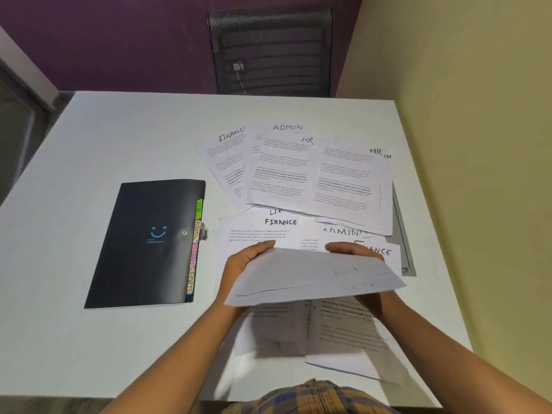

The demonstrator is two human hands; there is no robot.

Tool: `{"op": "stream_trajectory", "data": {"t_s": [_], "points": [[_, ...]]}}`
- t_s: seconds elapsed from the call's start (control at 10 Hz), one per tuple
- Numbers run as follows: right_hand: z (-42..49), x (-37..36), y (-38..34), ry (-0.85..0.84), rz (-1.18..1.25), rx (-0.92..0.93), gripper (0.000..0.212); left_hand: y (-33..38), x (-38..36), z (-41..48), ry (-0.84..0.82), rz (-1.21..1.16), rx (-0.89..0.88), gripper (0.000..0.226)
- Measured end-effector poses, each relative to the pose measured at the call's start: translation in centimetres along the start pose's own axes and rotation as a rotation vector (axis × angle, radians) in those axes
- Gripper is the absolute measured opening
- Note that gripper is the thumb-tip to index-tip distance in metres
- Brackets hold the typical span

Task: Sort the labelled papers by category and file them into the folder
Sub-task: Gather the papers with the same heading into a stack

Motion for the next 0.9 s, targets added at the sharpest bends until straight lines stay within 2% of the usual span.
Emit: {"op": "stream_trajectory", "data": {"t_s": [0.1, 0.2, 0.3, 0.4, 0.5, 0.6, 0.7, 0.8, 0.9], "points": [[0.1, -0.3, -0.6, -0.055, -0.074, 0.080, 0.059, 0.6, -0.4, 0.3, -0.018, 0.122, -0.061, 0.037], [-0.2, -0.3, -1.7, -0.063, -0.404, 0.069, 0.064, 3.8, 1.5, -0.7, 0.393, 0.024, -0.299, 0.057], [-0.4, 0.6, -1.3, 0.011, -0.488, 0.137, 0.034, 4.4, 0.5, -1.7, 0.282, 0.369, -0.367, 0.044], [-0.4, 0.2, 1.0, 0.015, -0.446, -0.008, 0.023, 1.5, 0.4, -0.9, 0.135, 0.495, -0.295, 0.049], [-0.4, -0.3, 2.0, 0.014, -0.477, -0.088, 0.012, 0.9, -0.4, -0.5, 0.111, 0.435, -0.206, 0.052], [-0.9, 0.1, 1.5, 0.071, -0.470, -0.012, 0.025, 0.3, 0.6, -0.6, 0.203, 0.339, -0.155, 0.039], [-1.2, -0.7, 2.6, -0.016, -0.501, -0.021, 0.026, 0.8, 0.0, -0.7, 0.155, 0.431, -0.253, 0.059], [-1.0, -1.4, 4.8, -0.147, -0.640, -0.180, 0.022, -0.2, 0.1, -0.4, 0.118, 0.484, -0.201, 0.061], [-0.1, -0.6, 4.0, -0.065, -0.615, -0.149, 0.027, -0.3, 1.0, 0.8, 0.100, 0.460, -0.180, 0.038]]}}
Point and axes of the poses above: each hand's wrist, its own z-axis towards the middle knuckle, its own x-axis out of the back of the hand, y = z × x, the point moved 7 cm from there along z, towards the middle knuckle, and after that the axes turned 9 degrees about x, right-handed, at the moved point
